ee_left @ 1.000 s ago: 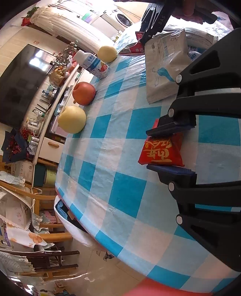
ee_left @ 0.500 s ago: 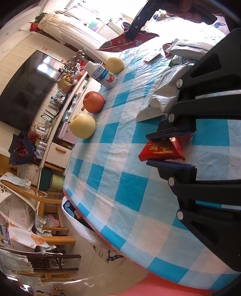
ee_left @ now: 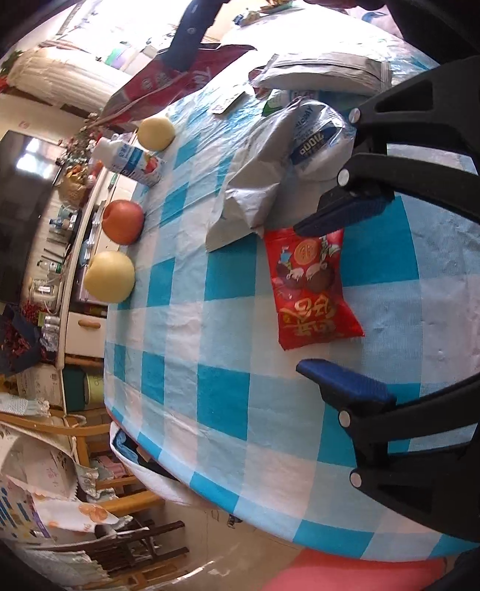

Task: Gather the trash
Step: 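Lift the red packet with left tool while right tool lifts the red chip bag, then carry both items over the pink bucket and open both tools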

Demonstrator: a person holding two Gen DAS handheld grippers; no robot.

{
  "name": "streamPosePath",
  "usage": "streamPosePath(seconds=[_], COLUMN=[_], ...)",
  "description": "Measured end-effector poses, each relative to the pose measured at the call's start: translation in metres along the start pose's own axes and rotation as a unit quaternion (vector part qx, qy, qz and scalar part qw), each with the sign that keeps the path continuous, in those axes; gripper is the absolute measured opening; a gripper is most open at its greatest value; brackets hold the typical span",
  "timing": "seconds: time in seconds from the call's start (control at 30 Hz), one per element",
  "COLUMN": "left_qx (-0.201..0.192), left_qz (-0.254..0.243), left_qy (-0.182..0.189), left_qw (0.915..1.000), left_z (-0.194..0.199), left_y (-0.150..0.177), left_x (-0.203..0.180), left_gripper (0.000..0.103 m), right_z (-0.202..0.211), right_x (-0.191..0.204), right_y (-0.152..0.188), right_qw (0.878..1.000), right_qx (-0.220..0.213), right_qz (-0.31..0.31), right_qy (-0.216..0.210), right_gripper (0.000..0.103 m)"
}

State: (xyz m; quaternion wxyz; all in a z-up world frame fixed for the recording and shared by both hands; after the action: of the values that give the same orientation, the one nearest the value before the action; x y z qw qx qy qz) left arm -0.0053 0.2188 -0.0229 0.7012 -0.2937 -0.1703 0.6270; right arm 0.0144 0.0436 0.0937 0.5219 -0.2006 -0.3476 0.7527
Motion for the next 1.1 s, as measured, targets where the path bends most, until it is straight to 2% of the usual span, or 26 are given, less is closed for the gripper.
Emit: streamPosePath(seconds=[0.1,0.23,0.37,0.5,0.67,0.87,1.0,1.1], left_qx=[0.015,0.018,0.014,0.008,0.002,-0.028,-0.06,-0.091], left_qz=[-0.036,-0.034,-0.037,-0.023,0.009,0.045,0.071,0.101], left_qy=[-0.027,-0.036,-0.061,-0.054,-0.029,-0.011,-0.015,-0.029], left_qw=[0.9989,0.9986,0.9974,0.9982,0.9995,0.9985,0.9956,0.9902], left_z=[-0.009,-0.017,-0.018,-0.015,-0.011,0.01,0.029,0.049], left_y=[0.004,0.001,-0.002,-0.003,-0.007,-0.014,-0.019,-0.021], left_x=[-0.011,-0.014,-0.011,-0.008,0.001,0.014,0.029,0.048], left_gripper=[0.081,0.081,0.068,0.061,0.058,0.057,0.057,0.058], right_z=[-0.002,-0.003,-0.005,-0.006,-0.009,-0.013,-0.014,-0.013], right_x=[0.005,0.009,0.012,0.013,0.021,0.036,0.051,0.066], right_y=[0.0,0.0,-0.001,-0.003,-0.004,-0.006,-0.008,-0.012], right_qw=[1.0,1.0,1.0,1.0,1.0,0.999,0.997,0.996], right_qx=[0.003,0.007,0.01,0.009,0.011,0.014,0.018,0.018], right_qz=[0.005,0.008,0.01,0.011,0.012,0.011,0.001,-0.006], right_qy=[-0.005,-0.01,-0.013,-0.015,-0.024,-0.042,-0.069,-0.092], right_gripper=[0.046,0.046,0.046,0.046,0.046,0.046,0.046,0.046])
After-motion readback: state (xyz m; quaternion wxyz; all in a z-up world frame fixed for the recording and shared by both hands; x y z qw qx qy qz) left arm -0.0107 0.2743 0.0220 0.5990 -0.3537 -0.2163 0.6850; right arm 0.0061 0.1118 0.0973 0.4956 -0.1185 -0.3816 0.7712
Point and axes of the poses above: each gripper's, at about its wrist camera, not at the fingertips, and z roughly against the way its jaws point, x to its left, y to its underside, the point moved 6 cm from there along -z, roughly the way its jaws point, and after that the axes turned 1 degree about -z, right-handed, at the moved point
